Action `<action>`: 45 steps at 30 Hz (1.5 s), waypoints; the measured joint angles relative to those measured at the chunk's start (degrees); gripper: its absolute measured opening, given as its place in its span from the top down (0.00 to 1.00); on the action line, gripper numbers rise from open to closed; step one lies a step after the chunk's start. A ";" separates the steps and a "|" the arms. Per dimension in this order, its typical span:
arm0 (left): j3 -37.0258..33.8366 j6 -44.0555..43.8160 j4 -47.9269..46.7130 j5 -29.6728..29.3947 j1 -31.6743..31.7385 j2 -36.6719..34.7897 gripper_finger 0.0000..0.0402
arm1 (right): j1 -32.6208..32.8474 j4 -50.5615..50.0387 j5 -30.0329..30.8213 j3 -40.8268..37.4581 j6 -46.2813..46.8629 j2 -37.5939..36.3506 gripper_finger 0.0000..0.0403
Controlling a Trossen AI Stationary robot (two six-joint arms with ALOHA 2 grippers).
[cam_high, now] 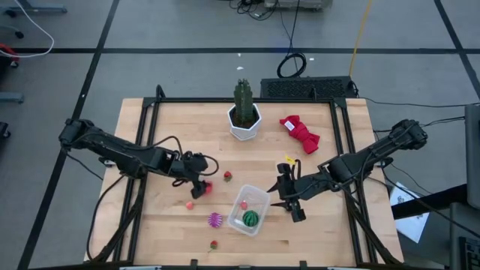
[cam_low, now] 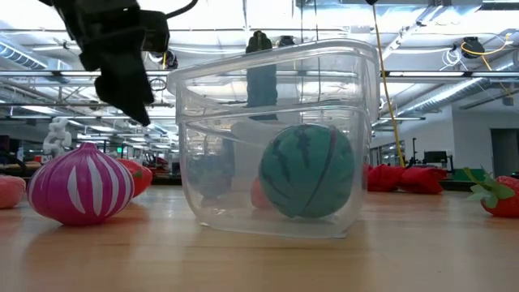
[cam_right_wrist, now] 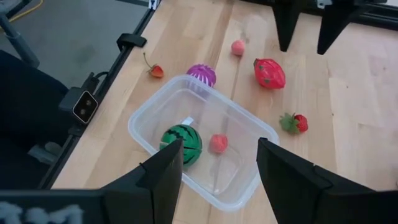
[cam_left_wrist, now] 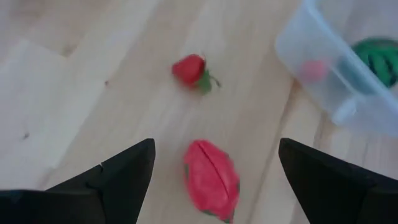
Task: Pick and placing Produce into tupperware
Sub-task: Put the red dragon fruit into the transparent bin
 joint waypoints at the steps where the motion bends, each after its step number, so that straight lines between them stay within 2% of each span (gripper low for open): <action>1: 0.00 0.99 0.54 0.94 0.00 -0.01 0.13 | 0.00 0.00 0.02 0.00 0.00 0.02 0.51; 3: 0.00 2.14 1.29 1.67 -0.02 0.00 0.13 | 0.00 0.06 0.00 0.00 0.00 0.01 0.51; 9: 0.00 5.15 4.38 -1.20 0.07 -0.08 0.13 | 0.00 0.13 -0.02 0.00 0.00 0.02 0.51; 45: -0.07 21.04 7.24 -1.12 0.07 0.53 0.13 | 0.02 0.33 -0.07 0.00 0.02 0.02 0.51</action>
